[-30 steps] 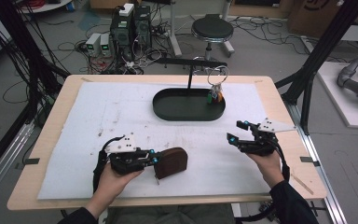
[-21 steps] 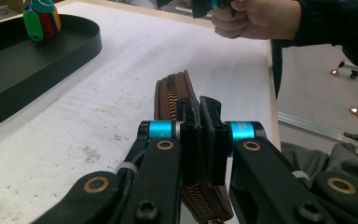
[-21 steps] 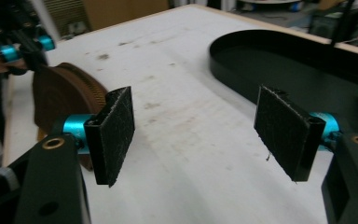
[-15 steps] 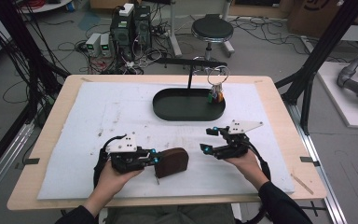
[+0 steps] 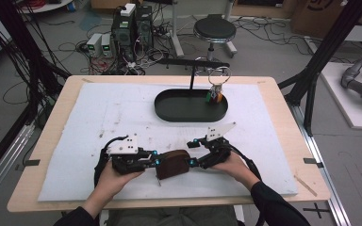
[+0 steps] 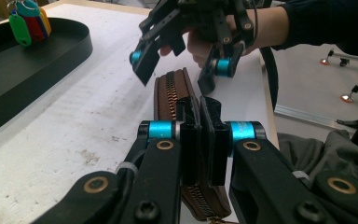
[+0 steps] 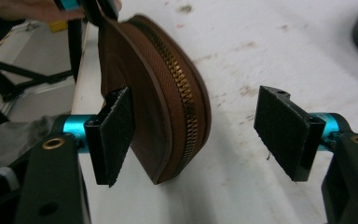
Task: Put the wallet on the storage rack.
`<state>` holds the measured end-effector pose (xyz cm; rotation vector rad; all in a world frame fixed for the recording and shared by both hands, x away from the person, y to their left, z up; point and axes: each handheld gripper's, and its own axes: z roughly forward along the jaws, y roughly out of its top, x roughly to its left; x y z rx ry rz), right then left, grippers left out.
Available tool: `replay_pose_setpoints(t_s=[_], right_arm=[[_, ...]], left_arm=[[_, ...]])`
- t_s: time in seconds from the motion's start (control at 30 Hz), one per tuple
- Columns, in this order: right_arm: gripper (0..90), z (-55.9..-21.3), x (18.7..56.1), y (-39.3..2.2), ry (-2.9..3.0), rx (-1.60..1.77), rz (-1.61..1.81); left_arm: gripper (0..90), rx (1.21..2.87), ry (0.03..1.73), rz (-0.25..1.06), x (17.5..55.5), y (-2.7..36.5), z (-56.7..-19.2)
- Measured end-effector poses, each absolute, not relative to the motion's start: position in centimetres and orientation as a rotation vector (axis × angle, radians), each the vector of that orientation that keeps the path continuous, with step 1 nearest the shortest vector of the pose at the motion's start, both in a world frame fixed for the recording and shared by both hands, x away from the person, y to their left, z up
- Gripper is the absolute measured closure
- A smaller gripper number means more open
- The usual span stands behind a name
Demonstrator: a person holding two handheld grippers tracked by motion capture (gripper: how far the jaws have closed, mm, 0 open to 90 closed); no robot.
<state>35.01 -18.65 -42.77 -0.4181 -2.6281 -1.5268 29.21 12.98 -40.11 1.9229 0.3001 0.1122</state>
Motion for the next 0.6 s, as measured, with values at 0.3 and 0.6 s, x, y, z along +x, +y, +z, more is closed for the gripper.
replay_pose_setpoints(t_s=[0.3,0.6], right_arm=[[47.6,-43.5,35.0,-17.2,-2.612,-0.299,-1.428],[67.0,-43.0,34.7,-17.6,-2.609,-0.186,-1.446]], left_arm=[[86.5,1.923,0.289,0.108,29.2,13.0,-40.2],[84.7,1.896,0.328,0.103,29.4,13.8,-40.1]])
